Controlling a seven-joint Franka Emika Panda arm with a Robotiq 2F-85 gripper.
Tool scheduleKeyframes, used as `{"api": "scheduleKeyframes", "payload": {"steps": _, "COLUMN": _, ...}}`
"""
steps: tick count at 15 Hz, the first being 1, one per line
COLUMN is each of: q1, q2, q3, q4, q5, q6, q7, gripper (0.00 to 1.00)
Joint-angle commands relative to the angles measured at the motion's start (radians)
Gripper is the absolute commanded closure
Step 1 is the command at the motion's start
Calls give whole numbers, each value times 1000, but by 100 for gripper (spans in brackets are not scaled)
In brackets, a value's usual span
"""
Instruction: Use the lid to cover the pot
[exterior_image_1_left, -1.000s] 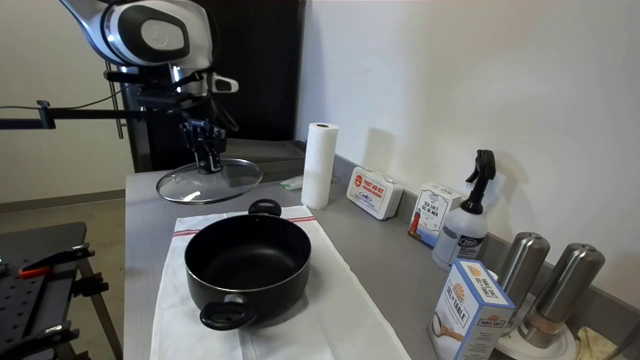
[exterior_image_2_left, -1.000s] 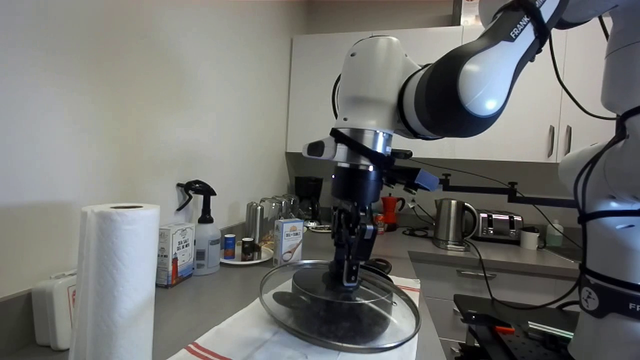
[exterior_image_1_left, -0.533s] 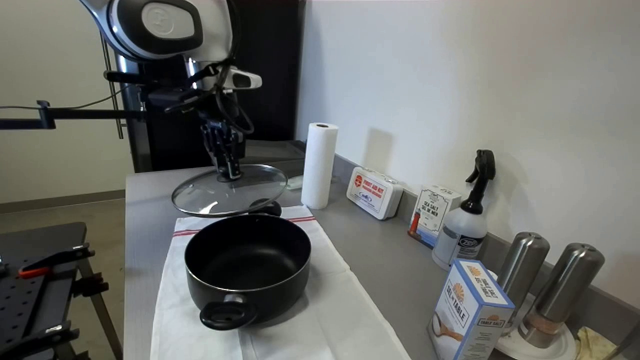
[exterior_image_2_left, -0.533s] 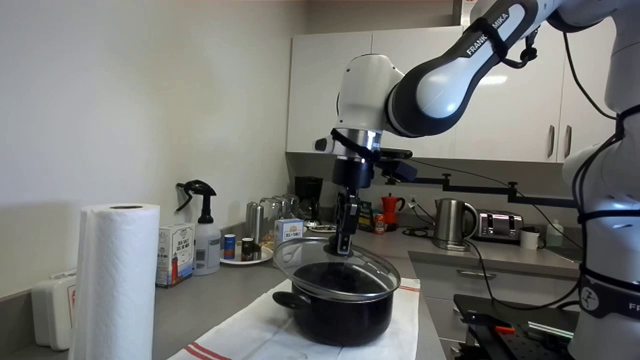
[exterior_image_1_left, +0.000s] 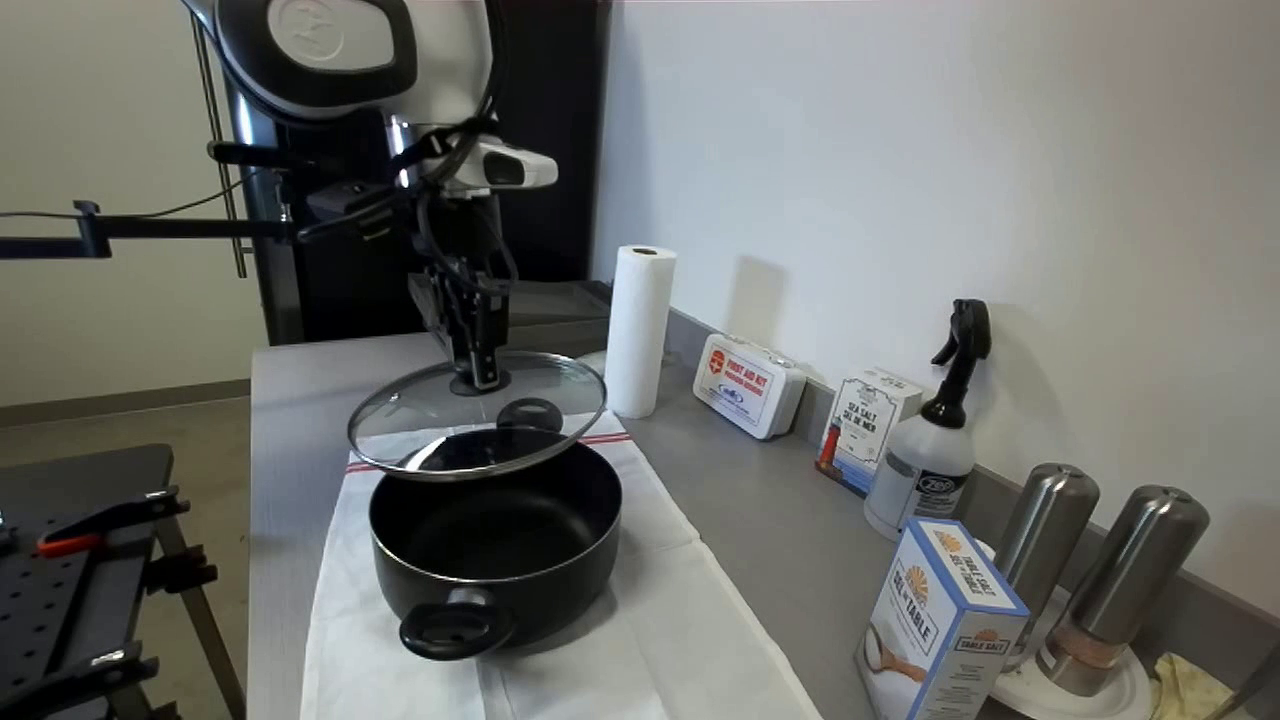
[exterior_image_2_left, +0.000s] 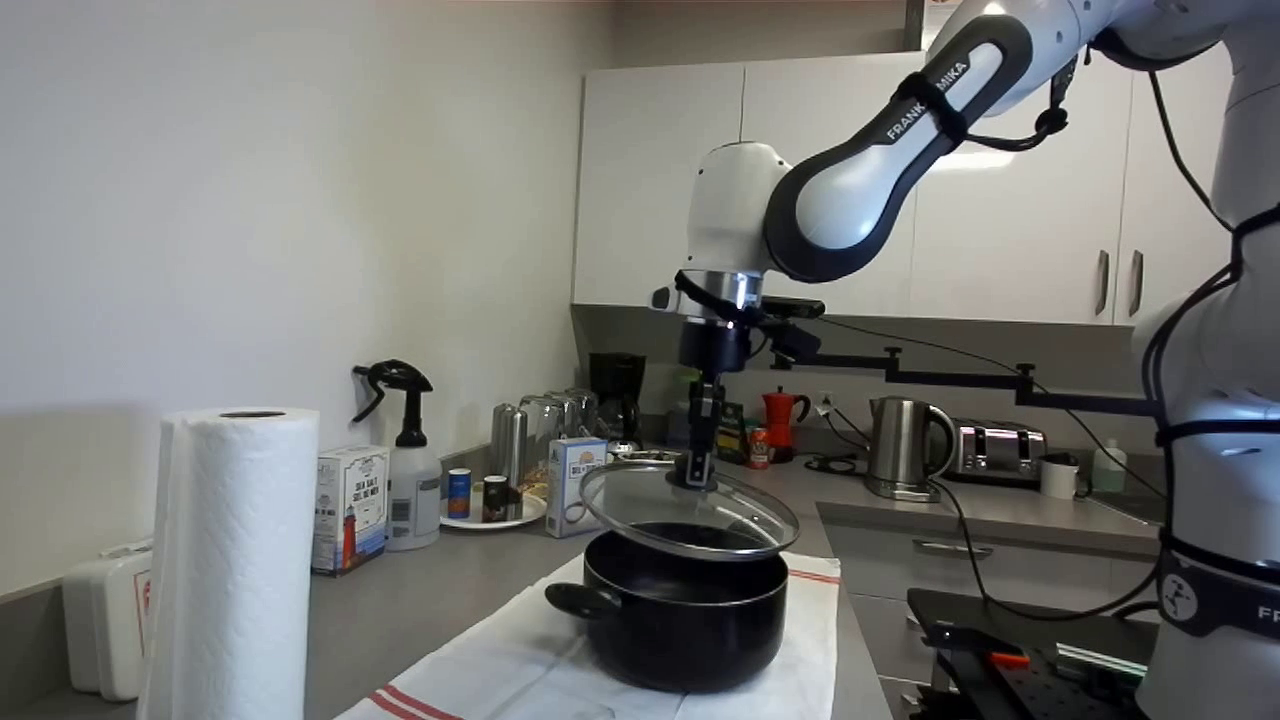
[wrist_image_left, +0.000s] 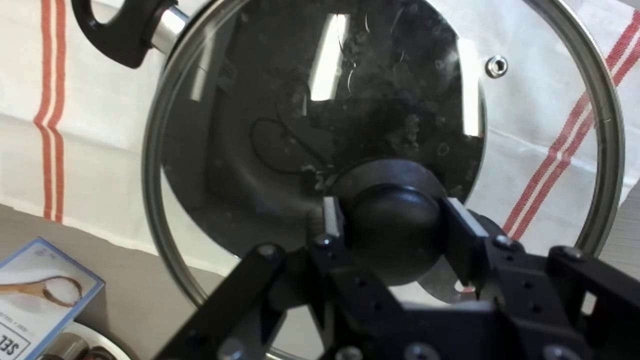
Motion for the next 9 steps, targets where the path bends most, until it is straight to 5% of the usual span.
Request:
{"api": "scheduleKeyframes", "payload": {"steps": 1, "q1": -19, "q2": -20, "q3": -20, "q4": 10, "q5": -5, "q6": -37, "q7": 9, "gripper": 75}}
{"api": "scheduleKeyframes", "payload": {"steps": 9, "q1": -38, "q2": 22, "q3": -38, "q4": 25, "q5": -9, "q6": -44, "q7": 23, "gripper": 75}}
